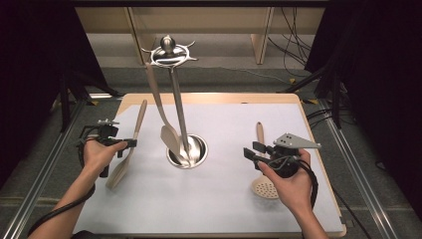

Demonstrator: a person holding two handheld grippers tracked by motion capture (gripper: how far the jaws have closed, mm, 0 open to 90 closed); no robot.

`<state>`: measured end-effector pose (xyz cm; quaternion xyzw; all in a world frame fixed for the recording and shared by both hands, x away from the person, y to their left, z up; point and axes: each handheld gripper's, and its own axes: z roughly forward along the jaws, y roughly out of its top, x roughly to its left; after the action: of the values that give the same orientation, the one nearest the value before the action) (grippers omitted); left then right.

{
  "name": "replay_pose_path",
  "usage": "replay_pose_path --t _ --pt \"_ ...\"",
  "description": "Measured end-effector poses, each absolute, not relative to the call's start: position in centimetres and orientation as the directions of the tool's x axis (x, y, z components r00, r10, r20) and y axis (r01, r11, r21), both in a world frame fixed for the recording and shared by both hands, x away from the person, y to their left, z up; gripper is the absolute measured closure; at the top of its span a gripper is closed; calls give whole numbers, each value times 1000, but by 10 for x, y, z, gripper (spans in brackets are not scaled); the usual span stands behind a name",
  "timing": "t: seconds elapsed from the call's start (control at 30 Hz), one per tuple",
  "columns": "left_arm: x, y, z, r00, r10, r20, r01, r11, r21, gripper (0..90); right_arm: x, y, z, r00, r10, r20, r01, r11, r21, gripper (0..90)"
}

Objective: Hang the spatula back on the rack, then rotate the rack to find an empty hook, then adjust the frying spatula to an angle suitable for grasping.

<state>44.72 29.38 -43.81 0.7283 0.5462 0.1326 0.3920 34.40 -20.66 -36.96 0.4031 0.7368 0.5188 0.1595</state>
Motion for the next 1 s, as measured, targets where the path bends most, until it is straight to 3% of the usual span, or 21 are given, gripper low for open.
replay_pose_path --t 0.03,0.23,1.0 --pt "441 294 -432 352 899 -259 649 -35 760 784 343 -206 -368 -624 759 188 429 131 894 572" --pt "431 299 -424 347 899 -268 565 28 825 784 343 -208 -362 -626 759 178 404 121 906 572" --pt "407 289 -386 369 897 -242 389 88 917 783 337 -209 -353 -619 763 187 408 109 906 571"
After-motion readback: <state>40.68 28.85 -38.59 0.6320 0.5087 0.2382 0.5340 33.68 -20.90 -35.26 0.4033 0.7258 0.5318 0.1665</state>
